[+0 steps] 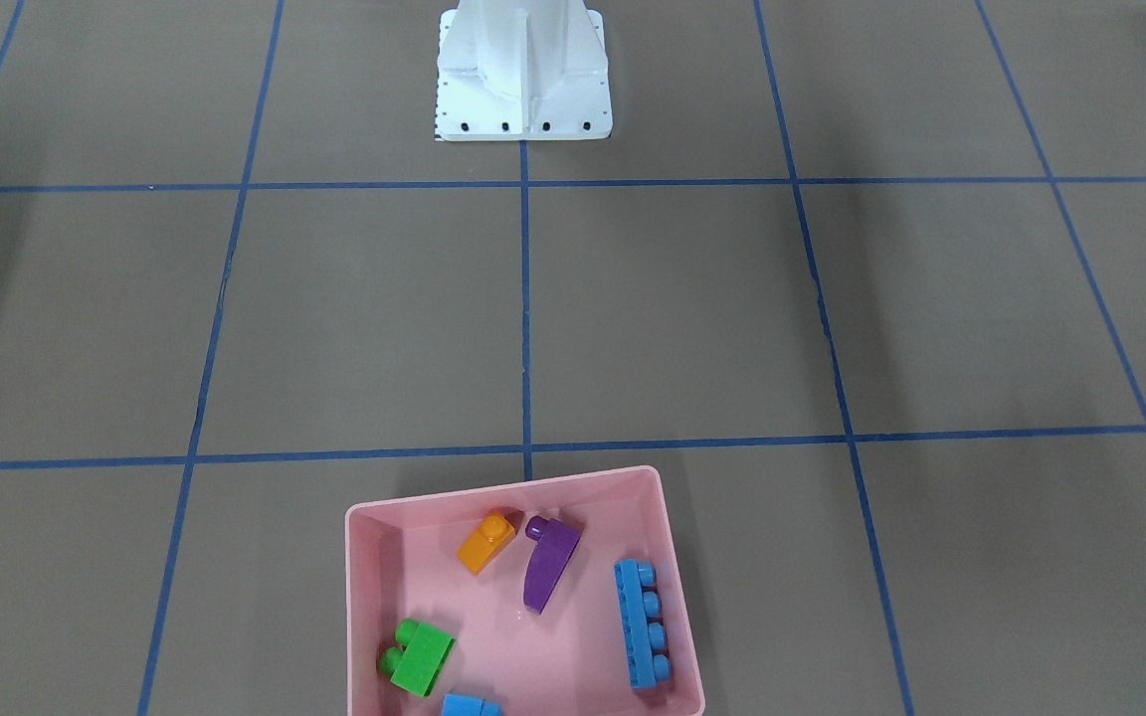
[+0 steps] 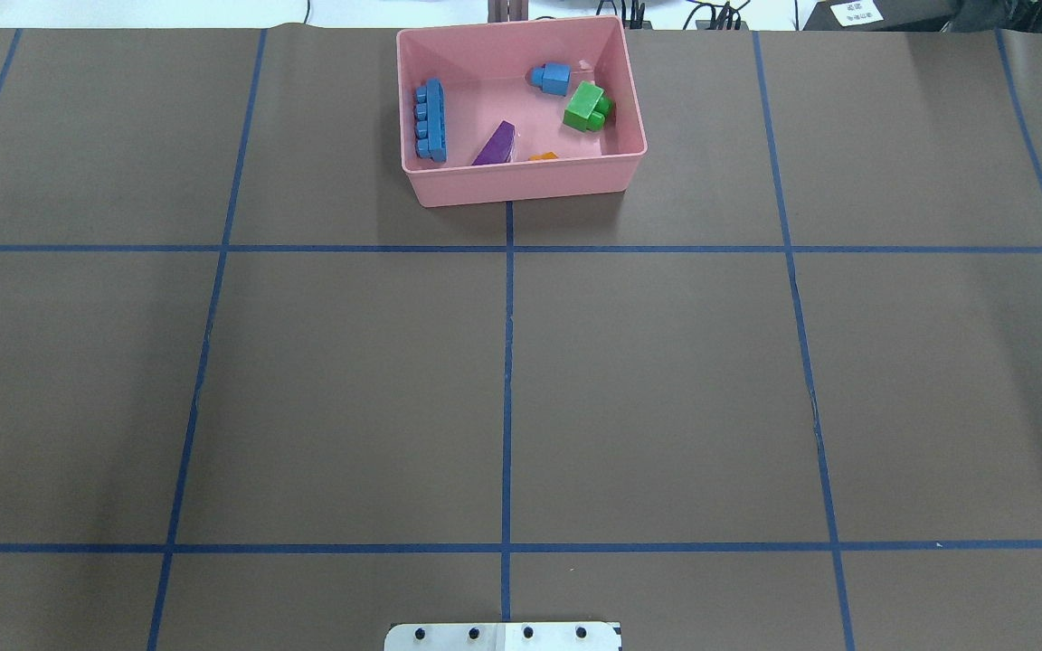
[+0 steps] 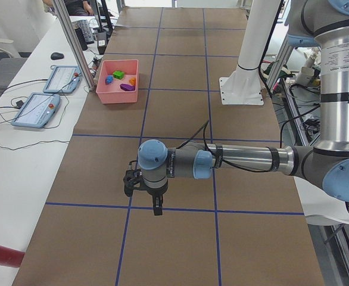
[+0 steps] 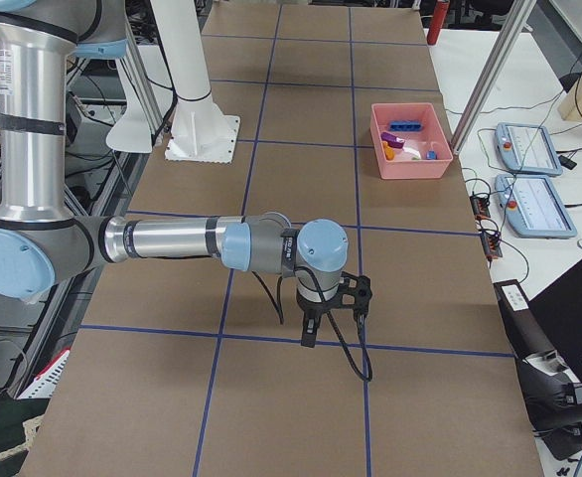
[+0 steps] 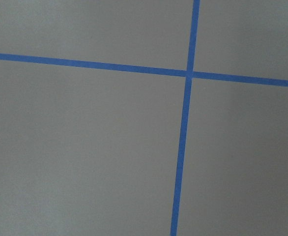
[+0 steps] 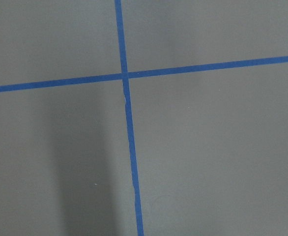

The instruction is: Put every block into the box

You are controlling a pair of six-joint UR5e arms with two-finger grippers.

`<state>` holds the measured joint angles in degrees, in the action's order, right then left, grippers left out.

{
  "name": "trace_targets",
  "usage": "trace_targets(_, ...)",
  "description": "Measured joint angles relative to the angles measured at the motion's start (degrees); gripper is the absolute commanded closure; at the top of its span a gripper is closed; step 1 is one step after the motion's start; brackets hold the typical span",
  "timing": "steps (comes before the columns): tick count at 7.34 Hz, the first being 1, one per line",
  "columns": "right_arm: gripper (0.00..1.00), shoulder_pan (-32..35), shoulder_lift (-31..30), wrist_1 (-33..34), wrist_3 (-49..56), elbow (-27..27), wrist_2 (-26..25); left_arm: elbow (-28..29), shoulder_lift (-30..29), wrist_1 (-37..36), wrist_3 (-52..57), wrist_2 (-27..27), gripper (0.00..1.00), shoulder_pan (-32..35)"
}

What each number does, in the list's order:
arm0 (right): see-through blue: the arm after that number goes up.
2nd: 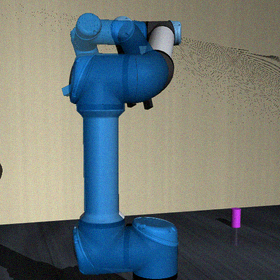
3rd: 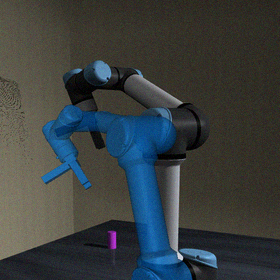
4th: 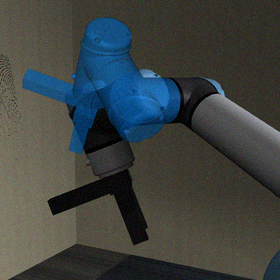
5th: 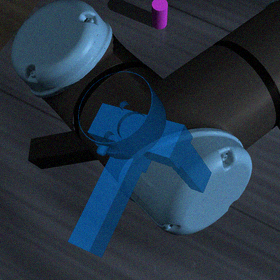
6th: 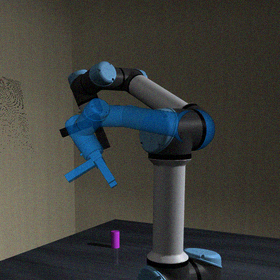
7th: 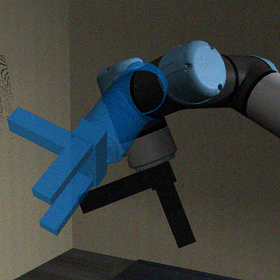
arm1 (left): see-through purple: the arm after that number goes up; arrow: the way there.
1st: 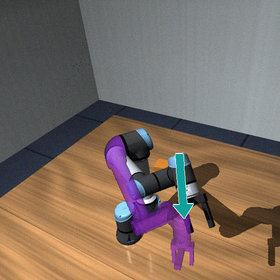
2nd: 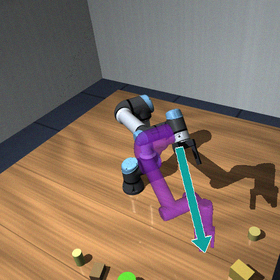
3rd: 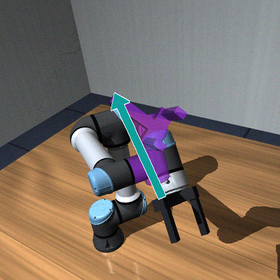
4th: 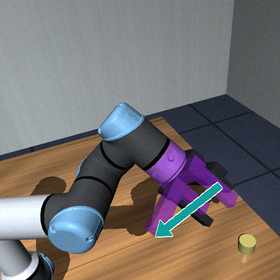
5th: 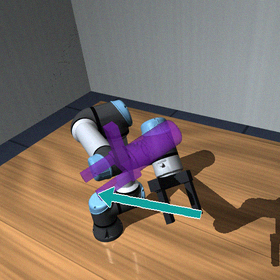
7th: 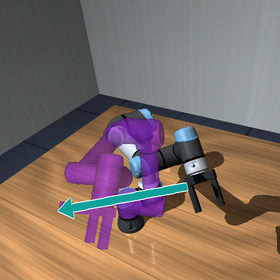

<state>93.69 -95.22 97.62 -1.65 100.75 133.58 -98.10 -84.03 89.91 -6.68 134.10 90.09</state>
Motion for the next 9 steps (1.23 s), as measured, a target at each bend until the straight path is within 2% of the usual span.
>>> trace_targets(9,0.00,0.0,0.0,-0.7,2.8,0.3,0.0,-0.2,0.0,0.0,0.0,0.2,0.00,0.0)
